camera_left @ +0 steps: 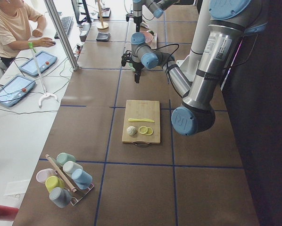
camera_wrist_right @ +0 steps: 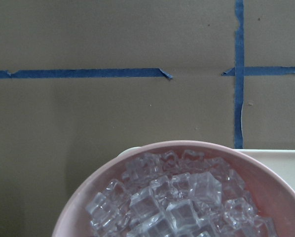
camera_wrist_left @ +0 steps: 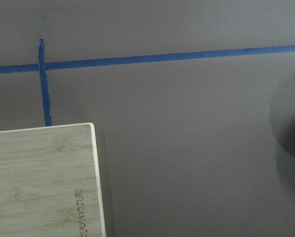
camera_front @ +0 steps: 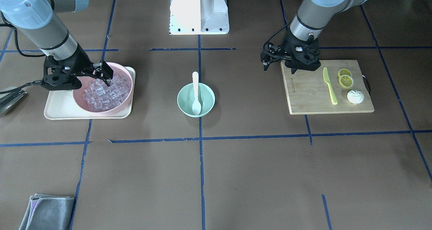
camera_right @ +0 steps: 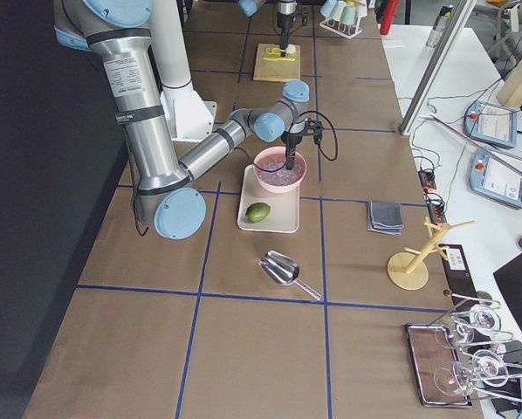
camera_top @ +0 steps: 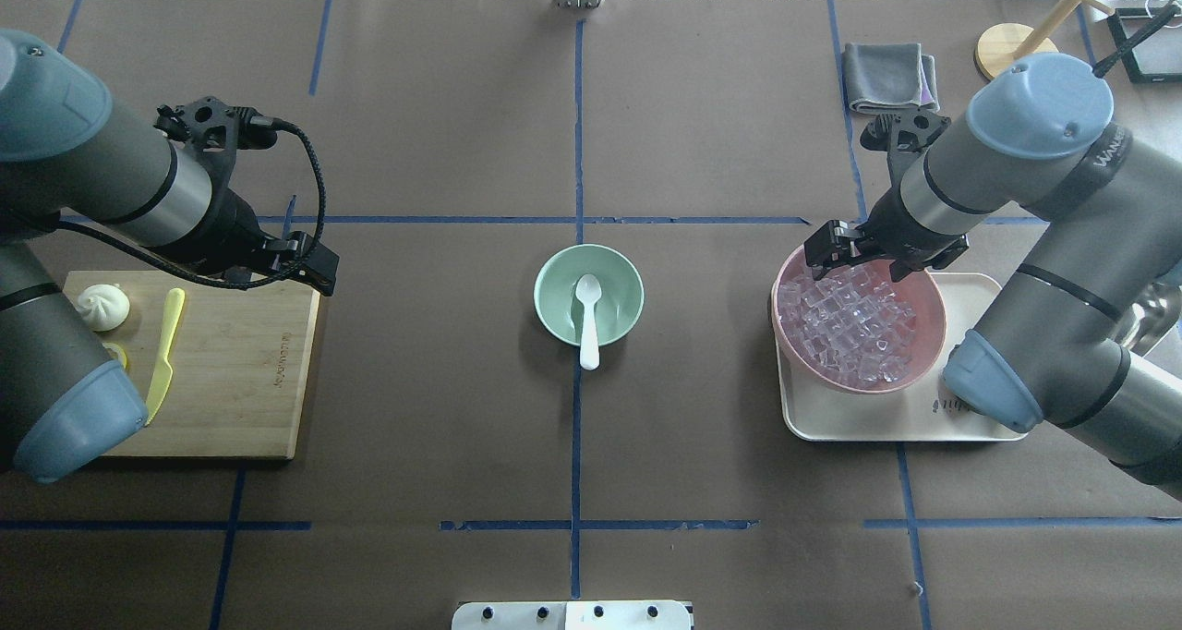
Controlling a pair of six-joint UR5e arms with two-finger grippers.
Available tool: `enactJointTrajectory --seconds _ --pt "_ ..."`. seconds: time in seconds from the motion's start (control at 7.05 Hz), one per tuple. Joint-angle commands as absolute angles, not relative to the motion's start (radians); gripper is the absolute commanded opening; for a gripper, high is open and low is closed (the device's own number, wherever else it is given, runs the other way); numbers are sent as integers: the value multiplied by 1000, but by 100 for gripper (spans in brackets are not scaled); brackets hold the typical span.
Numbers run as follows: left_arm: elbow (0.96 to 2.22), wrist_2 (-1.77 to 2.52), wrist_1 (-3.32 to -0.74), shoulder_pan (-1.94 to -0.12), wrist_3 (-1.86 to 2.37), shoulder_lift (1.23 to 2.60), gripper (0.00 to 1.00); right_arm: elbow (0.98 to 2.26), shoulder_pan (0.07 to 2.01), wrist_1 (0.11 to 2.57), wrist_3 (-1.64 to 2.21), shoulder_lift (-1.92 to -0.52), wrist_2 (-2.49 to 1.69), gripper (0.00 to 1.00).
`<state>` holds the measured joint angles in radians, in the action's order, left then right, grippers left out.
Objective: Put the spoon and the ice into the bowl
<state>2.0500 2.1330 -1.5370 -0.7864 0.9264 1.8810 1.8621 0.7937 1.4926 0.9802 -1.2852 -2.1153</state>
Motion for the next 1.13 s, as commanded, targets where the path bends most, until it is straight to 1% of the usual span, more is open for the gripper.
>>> enactJointTrajectory --seconds 0.0,0.71,0.85,0.99 --pt "2051 2134 -1539 -787 925 1876 99 1841 776 1468 986 -1301 -2109 97" --pt "2049 2132 -1539 -784 925 1876 99 1839 759 1470 988 -1338 -2117 86" --pt "2049 2132 -1539 -785 925 1878 99 1856 759 1470 988 -1356 -2118 77" --pt "2049 2132 -1539 -784 925 1878 99 1861 759 1470 988 -1364 -2118 61"
